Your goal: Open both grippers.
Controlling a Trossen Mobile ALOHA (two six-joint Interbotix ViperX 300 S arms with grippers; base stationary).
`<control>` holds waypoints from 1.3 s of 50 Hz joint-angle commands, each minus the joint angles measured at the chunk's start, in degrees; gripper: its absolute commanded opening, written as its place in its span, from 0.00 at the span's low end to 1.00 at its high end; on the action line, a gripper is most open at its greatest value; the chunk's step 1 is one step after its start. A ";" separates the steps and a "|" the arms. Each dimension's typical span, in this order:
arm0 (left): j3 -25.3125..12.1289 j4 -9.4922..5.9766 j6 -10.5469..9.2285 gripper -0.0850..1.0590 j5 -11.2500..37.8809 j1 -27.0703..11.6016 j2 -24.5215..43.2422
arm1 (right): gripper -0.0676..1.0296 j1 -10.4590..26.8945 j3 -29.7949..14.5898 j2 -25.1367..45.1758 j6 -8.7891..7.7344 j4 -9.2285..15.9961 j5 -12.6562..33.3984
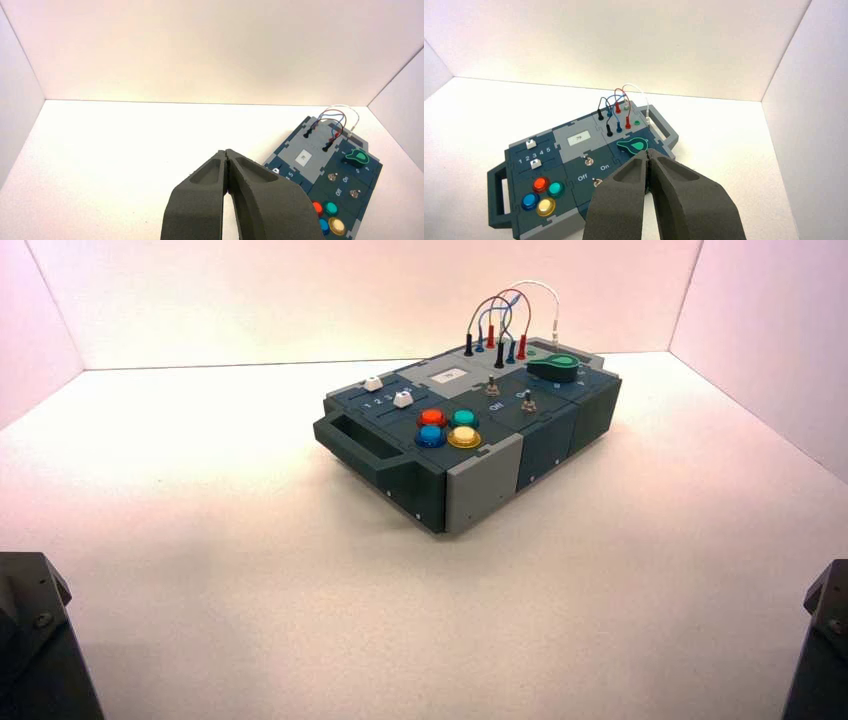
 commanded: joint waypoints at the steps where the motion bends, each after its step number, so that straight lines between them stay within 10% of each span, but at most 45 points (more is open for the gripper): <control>1: -1.67 -0.18 0.00 0.05 -0.79 0.26 0.88 | 0.04 -0.26 -0.79 0.62 -0.09 0.18 -0.70; 23: -3.25 -0.70 -0.09 0.05 -0.88 0.26 1.41 | 0.04 -0.26 -1.05 0.79 -0.35 -0.18 -1.32; 29: -3.08 -0.97 -0.18 0.08 -1.32 0.26 1.49 | 0.18 -0.26 -0.79 -0.62 -0.70 -0.18 -2.90; 39: -3.25 -0.79 0.44 0.98 -2.99 0.26 1.49 | 0.73 -0.26 -0.79 -0.53 -0.79 -0.18 -3.78; 43: -3.60 -0.79 0.97 0.94 -3.43 0.26 1.58 | 0.98 -0.26 -0.35 0.09 -0.79 -0.18 -4.13; 65: -6.33 -0.97 4.83 0.97 -3.34 0.00 5.36 | 0.97 -0.26 -0.79 3.69 -2.11 0.26 -4.66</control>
